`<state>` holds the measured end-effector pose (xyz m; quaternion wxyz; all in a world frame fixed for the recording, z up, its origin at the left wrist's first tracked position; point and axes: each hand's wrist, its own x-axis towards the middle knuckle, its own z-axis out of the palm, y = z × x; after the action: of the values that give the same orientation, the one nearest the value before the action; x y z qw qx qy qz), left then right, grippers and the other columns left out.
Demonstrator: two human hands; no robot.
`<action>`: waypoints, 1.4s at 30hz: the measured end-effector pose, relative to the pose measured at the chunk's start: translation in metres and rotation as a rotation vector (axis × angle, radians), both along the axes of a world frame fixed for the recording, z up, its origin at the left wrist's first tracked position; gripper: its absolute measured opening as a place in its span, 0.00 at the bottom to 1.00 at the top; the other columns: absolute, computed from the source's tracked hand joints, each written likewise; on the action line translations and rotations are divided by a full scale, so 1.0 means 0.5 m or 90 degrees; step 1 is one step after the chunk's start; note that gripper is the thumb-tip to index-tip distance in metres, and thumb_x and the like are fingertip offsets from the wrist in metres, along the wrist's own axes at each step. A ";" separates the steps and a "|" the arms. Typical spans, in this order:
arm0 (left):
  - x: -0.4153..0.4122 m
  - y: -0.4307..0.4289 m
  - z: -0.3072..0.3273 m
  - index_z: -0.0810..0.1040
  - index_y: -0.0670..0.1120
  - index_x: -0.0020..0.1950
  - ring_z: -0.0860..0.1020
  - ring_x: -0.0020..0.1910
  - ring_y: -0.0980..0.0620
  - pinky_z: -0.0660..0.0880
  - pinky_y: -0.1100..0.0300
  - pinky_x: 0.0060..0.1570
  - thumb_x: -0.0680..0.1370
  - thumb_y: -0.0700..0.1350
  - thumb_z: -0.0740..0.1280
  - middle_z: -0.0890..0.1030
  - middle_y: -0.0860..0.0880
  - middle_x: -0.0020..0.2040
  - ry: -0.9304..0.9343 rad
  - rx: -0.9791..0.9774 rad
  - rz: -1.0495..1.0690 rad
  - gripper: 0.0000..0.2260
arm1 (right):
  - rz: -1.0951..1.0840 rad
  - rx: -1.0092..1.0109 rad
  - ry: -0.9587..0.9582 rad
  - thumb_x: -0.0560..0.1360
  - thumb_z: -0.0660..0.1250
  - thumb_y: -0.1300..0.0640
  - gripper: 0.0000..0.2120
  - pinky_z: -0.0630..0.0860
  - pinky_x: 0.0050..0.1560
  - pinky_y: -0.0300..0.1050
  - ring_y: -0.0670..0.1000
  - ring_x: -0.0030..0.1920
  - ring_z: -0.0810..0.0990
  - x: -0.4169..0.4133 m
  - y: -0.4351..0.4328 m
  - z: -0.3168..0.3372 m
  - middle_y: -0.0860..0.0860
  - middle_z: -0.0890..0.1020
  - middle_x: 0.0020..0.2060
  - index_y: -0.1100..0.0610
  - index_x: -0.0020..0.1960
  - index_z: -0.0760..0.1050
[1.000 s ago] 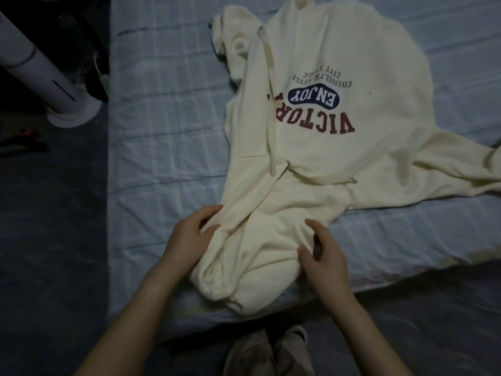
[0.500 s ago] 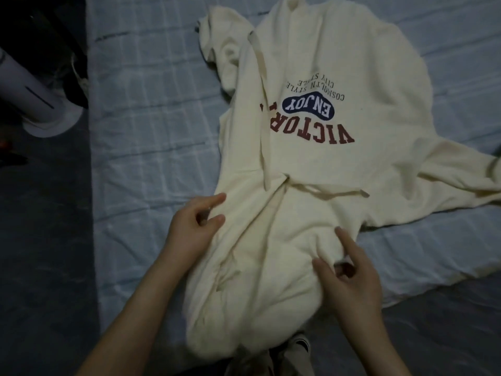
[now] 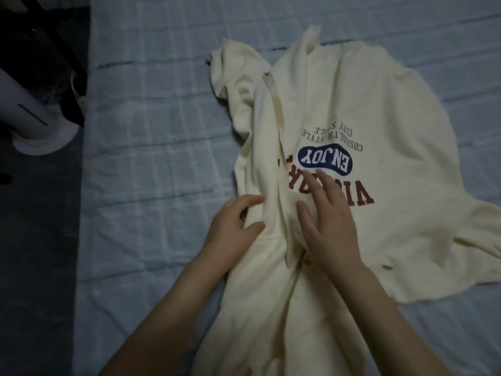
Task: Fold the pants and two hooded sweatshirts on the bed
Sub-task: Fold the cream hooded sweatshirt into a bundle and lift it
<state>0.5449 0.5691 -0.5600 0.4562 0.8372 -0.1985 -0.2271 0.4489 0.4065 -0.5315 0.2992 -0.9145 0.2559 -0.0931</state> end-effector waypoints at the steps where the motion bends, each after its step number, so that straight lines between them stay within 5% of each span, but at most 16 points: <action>1: 0.001 -0.001 -0.004 0.75 0.62 0.60 0.75 0.47 0.68 0.67 0.78 0.45 0.74 0.43 0.73 0.77 0.55 0.55 -0.002 -0.001 -0.008 0.20 | 0.024 -0.017 0.019 0.83 0.58 0.50 0.26 0.52 0.78 0.56 0.53 0.80 0.54 0.030 -0.016 -0.029 0.50 0.59 0.79 0.44 0.79 0.59; 5: 0.041 0.014 -0.017 0.78 0.59 0.57 0.76 0.43 0.63 0.69 0.77 0.43 0.77 0.44 0.70 0.78 0.49 0.51 -0.024 -0.032 0.092 0.13 | 0.094 -0.152 0.140 0.80 0.43 0.38 0.27 0.45 0.77 0.65 0.54 0.81 0.45 0.079 -0.059 -0.136 0.47 0.54 0.81 0.36 0.78 0.47; 11: 0.163 -0.042 -0.014 0.78 0.48 0.63 0.79 0.53 0.54 0.75 0.63 0.56 0.81 0.38 0.64 0.80 0.46 0.56 -0.043 -0.066 0.181 0.13 | 0.083 -0.191 0.132 0.80 0.49 0.40 0.27 0.50 0.76 0.67 0.56 0.80 0.52 0.082 -0.063 -0.166 0.49 0.62 0.79 0.40 0.78 0.59; 16: 0.248 -0.129 -0.013 0.77 0.50 0.66 0.79 0.51 0.60 0.69 0.79 0.49 0.79 0.36 0.65 0.79 0.53 0.55 0.018 -0.124 0.179 0.18 | 0.084 -0.185 0.143 0.80 0.48 0.39 0.27 0.49 0.77 0.65 0.54 0.81 0.50 0.081 -0.066 -0.168 0.47 0.60 0.79 0.40 0.78 0.57; 19: 0.293 -0.174 -0.011 0.75 0.53 0.67 0.77 0.44 0.57 0.71 0.73 0.46 0.79 0.39 0.65 0.78 0.49 0.58 0.058 -0.128 0.209 0.19 | 0.082 -0.193 0.127 0.80 0.49 0.39 0.27 0.50 0.76 0.65 0.54 0.81 0.50 0.079 -0.072 -0.182 0.47 0.61 0.79 0.39 0.78 0.56; 23: 0.310 -0.199 -0.018 0.76 0.45 0.69 0.75 0.62 0.53 0.68 0.76 0.56 0.77 0.35 0.67 0.76 0.45 0.65 0.065 -0.120 0.172 0.20 | 0.094 -0.180 0.135 0.79 0.51 0.40 0.27 0.51 0.76 0.66 0.56 0.80 0.53 0.084 -0.073 -0.179 0.49 0.63 0.78 0.41 0.78 0.57; 28: 0.304 -0.142 0.017 0.74 0.40 0.70 0.76 0.61 0.47 0.72 0.64 0.58 0.73 0.25 0.66 0.73 0.41 0.66 0.053 -0.159 0.214 0.26 | 0.111 -0.122 0.174 0.77 0.47 0.38 0.27 0.49 0.77 0.65 0.56 0.80 0.51 0.087 -0.070 -0.119 0.48 0.62 0.79 0.37 0.76 0.54; 31: 0.343 -0.051 0.062 0.73 0.44 0.69 0.75 0.61 0.50 0.71 0.60 0.62 0.73 0.25 0.66 0.74 0.45 0.64 -0.032 -0.181 0.246 0.27 | 0.107 -0.013 0.081 0.75 0.52 0.40 0.30 0.52 0.76 0.65 0.54 0.79 0.52 0.096 -0.076 -0.062 0.46 0.58 0.79 0.34 0.78 0.55; 34: 0.383 0.085 0.084 0.75 0.49 0.67 0.76 0.57 0.64 0.73 0.70 0.57 0.74 0.28 0.66 0.74 0.49 0.65 -0.101 -0.169 0.362 0.26 | 0.151 -0.046 -0.042 0.78 0.56 0.45 0.29 0.54 0.76 0.64 0.56 0.79 0.54 0.143 -0.070 -0.012 0.48 0.59 0.79 0.38 0.78 0.58; 36: 0.374 0.138 0.070 0.73 0.49 0.69 0.76 0.54 0.69 0.72 0.74 0.53 0.75 0.27 0.65 0.73 0.51 0.67 -0.051 -0.146 0.427 0.26 | 0.218 -0.085 -0.052 0.79 0.55 0.46 0.28 0.52 0.77 0.62 0.55 0.80 0.53 0.196 -0.048 0.003 0.49 0.60 0.79 0.41 0.79 0.57; 39: 0.333 0.153 0.028 0.69 0.44 0.74 0.73 0.66 0.56 0.70 0.69 0.61 0.75 0.25 0.64 0.71 0.49 0.71 0.068 -0.124 0.399 0.29 | 0.312 -0.109 -0.005 0.80 0.51 0.45 0.28 0.50 0.78 0.59 0.56 0.80 0.52 0.276 0.000 -0.005 0.50 0.60 0.79 0.43 0.80 0.56; 42: 0.321 0.159 0.007 0.68 0.46 0.74 0.73 0.62 0.63 0.72 0.74 0.54 0.75 0.25 0.64 0.72 0.48 0.69 0.095 -0.175 0.367 0.30 | 0.357 -0.104 0.047 0.81 0.50 0.45 0.28 0.47 0.79 0.57 0.56 0.81 0.50 0.337 0.045 -0.030 0.50 0.57 0.80 0.42 0.80 0.53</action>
<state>0.7053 0.6483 -0.5568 0.6239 0.7705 0.0520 -0.1201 0.6172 0.4291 -0.5465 0.2293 -0.9733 -0.0048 0.0063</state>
